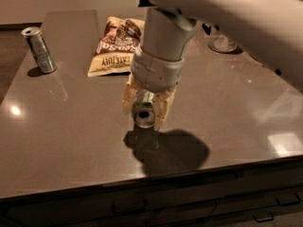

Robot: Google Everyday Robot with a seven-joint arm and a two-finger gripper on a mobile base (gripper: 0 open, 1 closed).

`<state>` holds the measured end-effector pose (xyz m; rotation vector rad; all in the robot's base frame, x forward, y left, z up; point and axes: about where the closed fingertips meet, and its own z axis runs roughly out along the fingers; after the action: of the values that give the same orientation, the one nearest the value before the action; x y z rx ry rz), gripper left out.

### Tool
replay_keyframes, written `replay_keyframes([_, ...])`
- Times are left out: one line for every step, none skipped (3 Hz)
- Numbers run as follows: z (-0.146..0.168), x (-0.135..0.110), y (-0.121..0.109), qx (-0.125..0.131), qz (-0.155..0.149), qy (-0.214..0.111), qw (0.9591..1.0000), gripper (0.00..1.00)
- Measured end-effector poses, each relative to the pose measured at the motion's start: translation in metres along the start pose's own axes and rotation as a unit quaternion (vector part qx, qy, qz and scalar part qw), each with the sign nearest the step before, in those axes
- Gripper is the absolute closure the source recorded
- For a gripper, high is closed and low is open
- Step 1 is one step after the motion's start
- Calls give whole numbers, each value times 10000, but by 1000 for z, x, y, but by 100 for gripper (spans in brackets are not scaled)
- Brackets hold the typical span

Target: Place green can upright

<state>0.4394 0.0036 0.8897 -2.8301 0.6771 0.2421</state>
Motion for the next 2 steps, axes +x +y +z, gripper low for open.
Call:
replay_keyframes([-22,-4,-11,437,571,-549,9959,100])
replay_keyframes([-36,-7,-22,750,1226,-1183,9825,100])
